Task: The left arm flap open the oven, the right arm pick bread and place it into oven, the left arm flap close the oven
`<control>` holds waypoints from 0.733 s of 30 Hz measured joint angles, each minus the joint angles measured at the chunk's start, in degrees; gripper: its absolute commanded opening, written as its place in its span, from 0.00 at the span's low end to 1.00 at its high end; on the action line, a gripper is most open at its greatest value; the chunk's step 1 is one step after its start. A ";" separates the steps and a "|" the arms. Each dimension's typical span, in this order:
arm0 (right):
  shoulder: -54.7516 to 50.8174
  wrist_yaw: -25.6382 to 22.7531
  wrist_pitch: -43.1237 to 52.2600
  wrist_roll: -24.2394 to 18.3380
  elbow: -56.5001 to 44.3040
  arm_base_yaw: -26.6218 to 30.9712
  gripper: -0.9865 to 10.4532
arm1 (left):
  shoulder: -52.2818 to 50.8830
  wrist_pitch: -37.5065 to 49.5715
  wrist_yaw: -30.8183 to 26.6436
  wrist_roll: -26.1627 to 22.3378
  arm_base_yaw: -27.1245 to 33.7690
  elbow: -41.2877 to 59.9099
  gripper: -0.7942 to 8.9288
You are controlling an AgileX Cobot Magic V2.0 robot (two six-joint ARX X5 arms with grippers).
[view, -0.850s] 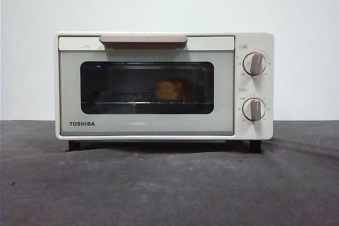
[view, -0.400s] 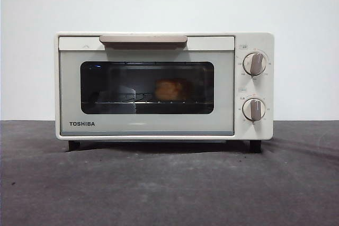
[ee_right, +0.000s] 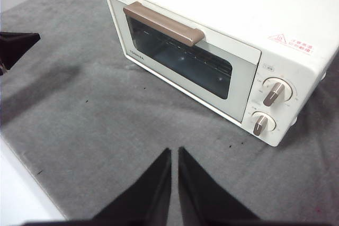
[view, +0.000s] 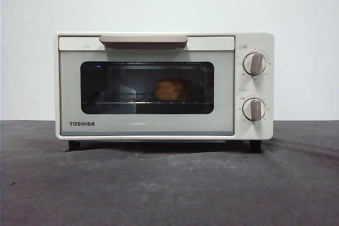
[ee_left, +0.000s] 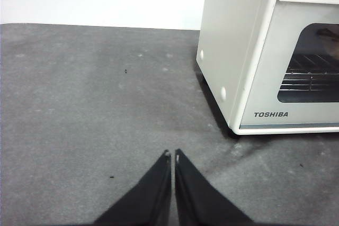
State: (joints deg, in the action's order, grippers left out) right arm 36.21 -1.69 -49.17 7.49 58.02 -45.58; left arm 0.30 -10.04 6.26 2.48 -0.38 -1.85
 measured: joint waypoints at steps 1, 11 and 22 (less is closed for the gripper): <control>-0.13 -0.31 0.79 0.00 0.00 0.26 0.10 | 0.00 0.00 0.00 0.00 0.00 0.00 0.10; -7.54 4.09 22.05 -2.43 -12.70 19.74 0.10 | 0.00 0.00 0.00 0.00 0.00 0.00 0.10; -28.63 2.78 33.40 -6.03 -47.71 40.59 0.10 | 0.00 0.00 0.00 0.00 0.00 0.00 0.10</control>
State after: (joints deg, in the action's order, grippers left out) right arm 7.57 1.08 -15.77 1.45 10.31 -4.99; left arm 0.30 -10.04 6.26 2.48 -0.38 -1.85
